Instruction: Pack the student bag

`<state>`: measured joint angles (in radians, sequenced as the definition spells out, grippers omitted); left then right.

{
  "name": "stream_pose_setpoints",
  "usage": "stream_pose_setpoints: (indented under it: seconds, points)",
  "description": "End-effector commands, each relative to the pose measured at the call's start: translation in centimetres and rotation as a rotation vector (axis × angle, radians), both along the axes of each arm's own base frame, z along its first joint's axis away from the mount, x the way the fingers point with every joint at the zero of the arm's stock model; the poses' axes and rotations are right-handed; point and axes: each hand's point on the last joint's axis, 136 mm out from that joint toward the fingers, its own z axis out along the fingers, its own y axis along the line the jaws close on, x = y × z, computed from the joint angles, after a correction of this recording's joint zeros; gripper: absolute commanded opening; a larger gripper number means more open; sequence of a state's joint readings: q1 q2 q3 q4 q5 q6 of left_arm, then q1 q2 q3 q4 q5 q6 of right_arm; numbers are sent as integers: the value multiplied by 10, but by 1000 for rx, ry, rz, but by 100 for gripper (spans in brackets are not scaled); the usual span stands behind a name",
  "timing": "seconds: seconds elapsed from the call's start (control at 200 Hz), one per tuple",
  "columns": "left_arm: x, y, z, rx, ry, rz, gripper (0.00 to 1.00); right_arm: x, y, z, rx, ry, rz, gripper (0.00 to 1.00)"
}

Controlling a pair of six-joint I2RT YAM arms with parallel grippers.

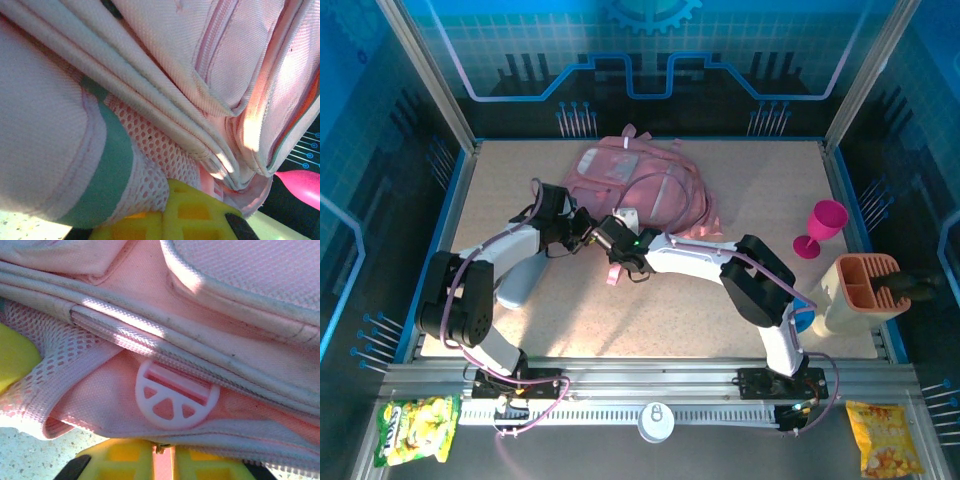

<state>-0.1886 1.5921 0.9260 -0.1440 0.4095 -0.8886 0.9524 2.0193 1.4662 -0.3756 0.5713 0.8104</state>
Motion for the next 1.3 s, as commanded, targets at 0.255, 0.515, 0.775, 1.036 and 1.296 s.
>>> stream_pose_setpoints:
  seconds: [0.255, 0.515, 0.775, 1.036, 1.296]
  points:
    - [-6, -12, 25, -41, -54, -62, 0, 2, -39, 11, -82, -64, -52, 9]
    - [-2, -4, 22, -23, -52, -44, 0, -26, -115, 13, -110, -49, -156, 9]
    - [-2, -6, 22, -30, -46, -53, 0, -18, -114, 8, -73, 13, 12, 10]
    - [1, -7, 29, -27, -59, -61, 0, -2, -104, 6, -125, 30, 89, 17]
    - [6, -4, 31, -13, -68, -49, 0, -4, -111, 5, -149, 35, 96, 8]
